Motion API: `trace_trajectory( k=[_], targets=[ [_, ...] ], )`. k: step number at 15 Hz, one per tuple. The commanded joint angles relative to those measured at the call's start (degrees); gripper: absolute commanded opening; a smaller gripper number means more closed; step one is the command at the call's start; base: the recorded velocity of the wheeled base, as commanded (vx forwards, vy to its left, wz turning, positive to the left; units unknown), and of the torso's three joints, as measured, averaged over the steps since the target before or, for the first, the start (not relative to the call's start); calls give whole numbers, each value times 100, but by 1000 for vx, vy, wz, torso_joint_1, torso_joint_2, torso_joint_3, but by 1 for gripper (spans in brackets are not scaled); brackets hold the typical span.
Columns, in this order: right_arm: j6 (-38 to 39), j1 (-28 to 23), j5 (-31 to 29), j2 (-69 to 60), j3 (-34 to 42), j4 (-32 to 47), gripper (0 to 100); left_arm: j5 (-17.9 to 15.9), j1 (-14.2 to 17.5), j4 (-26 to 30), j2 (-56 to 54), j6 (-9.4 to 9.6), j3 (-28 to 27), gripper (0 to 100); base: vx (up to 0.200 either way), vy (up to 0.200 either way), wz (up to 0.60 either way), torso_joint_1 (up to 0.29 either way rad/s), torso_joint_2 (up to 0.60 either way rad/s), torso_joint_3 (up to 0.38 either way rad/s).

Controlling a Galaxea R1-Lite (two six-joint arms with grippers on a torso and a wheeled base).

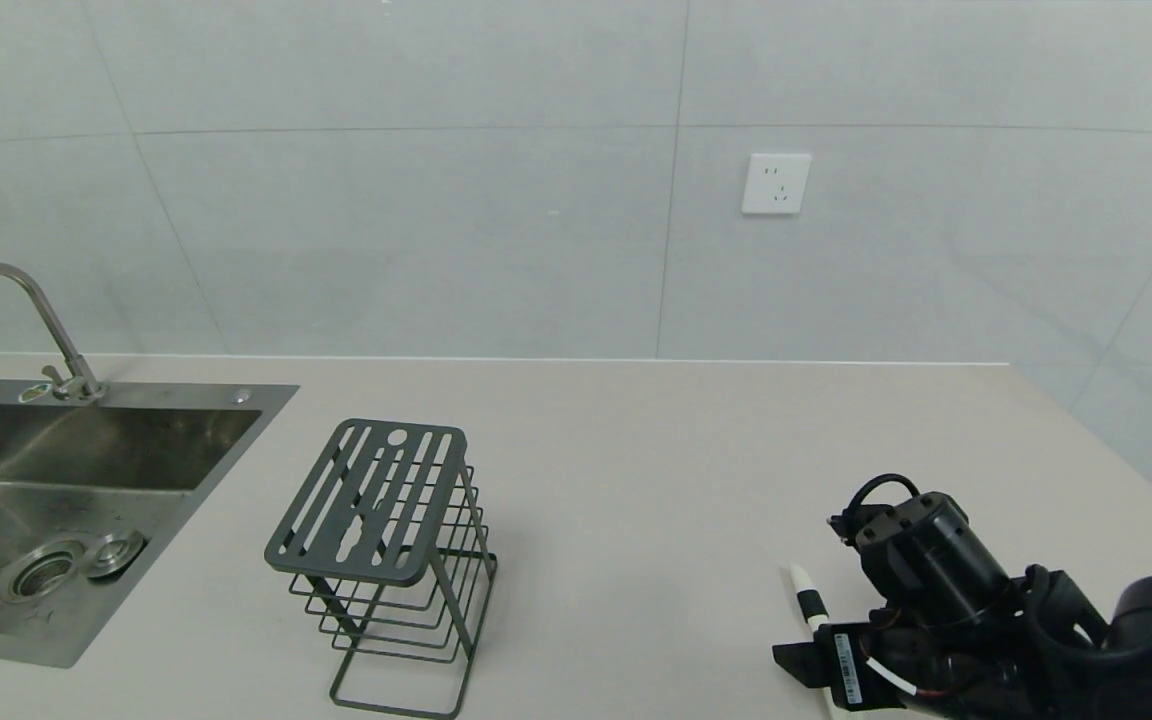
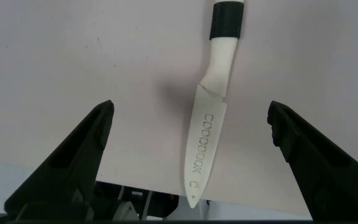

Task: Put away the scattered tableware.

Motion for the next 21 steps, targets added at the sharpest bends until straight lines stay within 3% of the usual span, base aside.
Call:
trace_trajectory(
  k=[1, 7, 18, 21],
  targets=[
    [1, 47, -85, 313, 57, -195, 100, -1, 0, 0, 7, 0, 0, 100, 0, 0, 0, 0, 0, 0],
    [-43, -120, -586, 911, -49, -441, 100, -1, 0, 0, 7, 0, 0, 100, 0, 0, 0, 0, 0, 0],
    [-52, -49, -613, 1095, -5, -441, 100, 8, 0, 0, 7, -18, 0, 100, 0, 0, 0, 0, 0, 0],
    [-52, -41, -613, 1113, 4, -441, 100, 52, 0, -9, 7, -114, 0, 100, 0, 0, 0, 0, 0, 0]
  ],
)
